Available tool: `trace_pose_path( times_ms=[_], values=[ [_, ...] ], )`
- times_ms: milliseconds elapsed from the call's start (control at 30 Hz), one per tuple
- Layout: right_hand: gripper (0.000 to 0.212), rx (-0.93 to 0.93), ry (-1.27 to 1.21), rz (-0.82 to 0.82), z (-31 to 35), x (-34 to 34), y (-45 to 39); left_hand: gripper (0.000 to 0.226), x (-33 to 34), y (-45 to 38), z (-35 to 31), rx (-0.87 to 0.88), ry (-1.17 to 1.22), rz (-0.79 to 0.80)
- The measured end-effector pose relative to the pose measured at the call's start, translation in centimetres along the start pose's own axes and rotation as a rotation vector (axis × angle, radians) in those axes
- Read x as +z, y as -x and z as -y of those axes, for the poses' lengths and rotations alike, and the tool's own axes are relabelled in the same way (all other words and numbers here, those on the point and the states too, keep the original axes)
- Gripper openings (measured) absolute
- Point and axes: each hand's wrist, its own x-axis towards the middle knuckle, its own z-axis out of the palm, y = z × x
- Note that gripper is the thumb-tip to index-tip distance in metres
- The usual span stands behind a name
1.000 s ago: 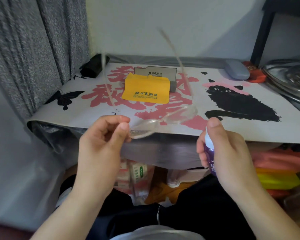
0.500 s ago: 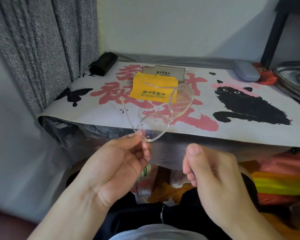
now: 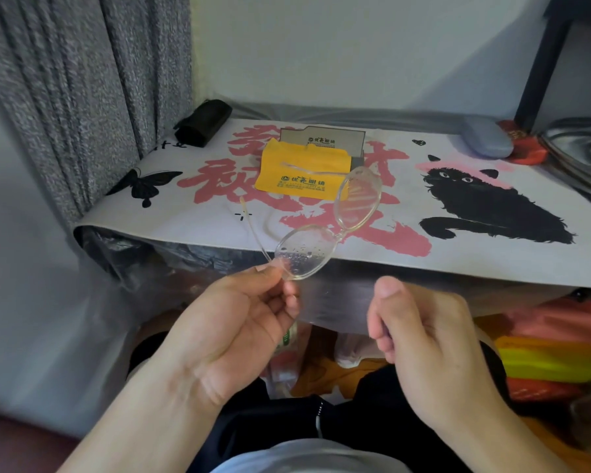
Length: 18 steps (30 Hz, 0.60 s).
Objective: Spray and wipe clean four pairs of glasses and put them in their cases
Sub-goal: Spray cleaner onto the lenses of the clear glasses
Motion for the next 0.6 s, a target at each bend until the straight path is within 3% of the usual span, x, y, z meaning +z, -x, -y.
trace_pose_path(
  times_ms=[267, 467, 600],
  values=[
    [0.069, 0.059, -0.154, -0.229, -1.0, -1.3, -1.6, 0.013, 0.2, 0.1, 0.1, -0.002, 0.002, 0.010],
    [0.059, 0.096, -0.174, -0.238, -1.5, -1.8, -2.0, 0.013, 0.2, 0.1, 0.2, -0.003, -0.002, 0.015],
    [0.067, 0.139, -0.191, -0.234, -1.4, -1.5, -2.1, 0.014, 0.3, 0.2, 0.2, -0.002, -0.007, 0.025]
  ],
)
